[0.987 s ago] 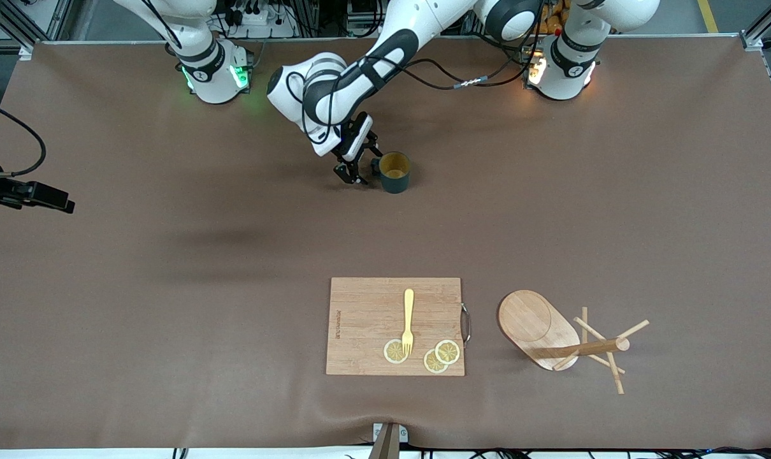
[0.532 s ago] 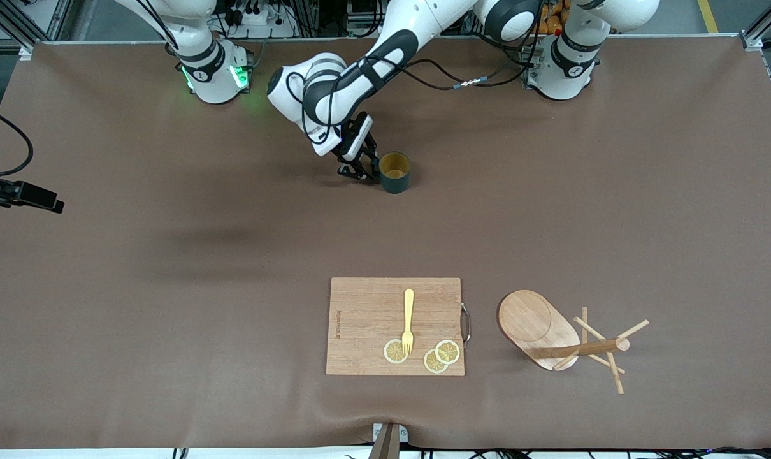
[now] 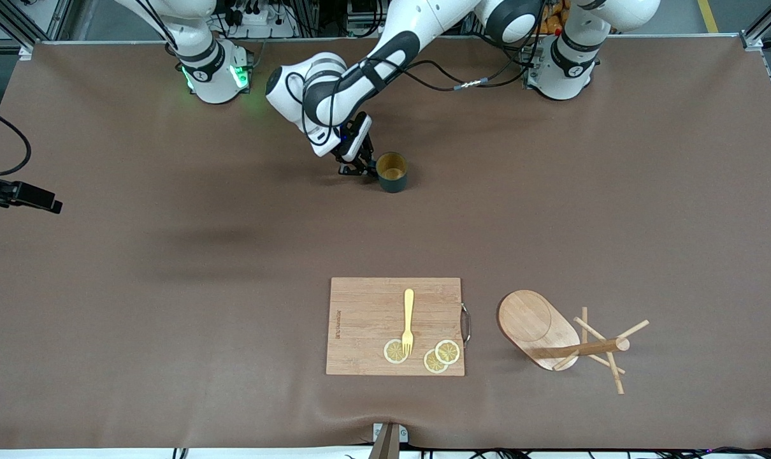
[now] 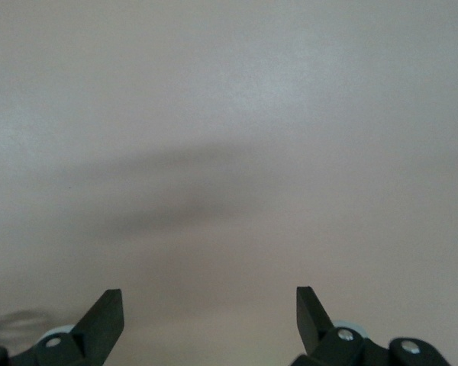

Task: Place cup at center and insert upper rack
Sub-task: 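Grasp the teal mug handle with the left gripper, then lift the mug with the left gripper toward the wooden stand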

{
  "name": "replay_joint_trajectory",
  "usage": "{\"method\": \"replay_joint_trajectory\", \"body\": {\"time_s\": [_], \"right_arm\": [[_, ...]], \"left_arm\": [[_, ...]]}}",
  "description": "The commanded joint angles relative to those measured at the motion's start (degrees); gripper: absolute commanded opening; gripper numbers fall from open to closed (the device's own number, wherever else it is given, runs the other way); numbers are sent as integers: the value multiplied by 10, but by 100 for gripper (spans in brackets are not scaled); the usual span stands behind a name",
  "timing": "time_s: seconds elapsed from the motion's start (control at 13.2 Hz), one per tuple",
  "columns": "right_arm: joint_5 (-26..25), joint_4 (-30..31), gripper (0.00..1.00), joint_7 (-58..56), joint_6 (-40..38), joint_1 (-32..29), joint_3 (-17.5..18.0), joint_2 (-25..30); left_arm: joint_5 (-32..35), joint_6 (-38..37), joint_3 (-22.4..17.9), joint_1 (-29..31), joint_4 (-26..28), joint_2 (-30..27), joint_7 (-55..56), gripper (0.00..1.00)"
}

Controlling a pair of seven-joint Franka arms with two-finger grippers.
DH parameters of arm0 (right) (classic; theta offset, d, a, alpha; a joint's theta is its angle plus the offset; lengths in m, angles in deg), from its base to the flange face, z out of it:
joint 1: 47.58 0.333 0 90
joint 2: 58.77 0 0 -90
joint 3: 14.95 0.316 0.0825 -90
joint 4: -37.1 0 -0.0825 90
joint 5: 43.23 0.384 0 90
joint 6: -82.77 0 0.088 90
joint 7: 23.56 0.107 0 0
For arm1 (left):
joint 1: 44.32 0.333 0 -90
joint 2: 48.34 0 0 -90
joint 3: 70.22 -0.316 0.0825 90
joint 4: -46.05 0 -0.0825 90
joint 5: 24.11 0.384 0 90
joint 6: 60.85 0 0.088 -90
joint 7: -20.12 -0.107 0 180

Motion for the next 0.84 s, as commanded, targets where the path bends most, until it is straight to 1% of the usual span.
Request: {"method": "replay_joint_trajectory", "body": {"time_s": [0.0,0.23,0.61,0.76], "right_arm": [[3,-4,100,1,1,-9,9,0],[3,-4,100,1,2,-9,9,0],[3,-4,100,1,2,-8,9,0],[3,-4,100,3,2,-7,9,0]], "left_arm": [[-7,-7,24,25,3,-58,-39,0],[-36,15,24,57,13,-100,-97,0],[-125,68,24,145,35,-182,-204,0],[-160,74,24,183,38,-208,-268,0]]}}
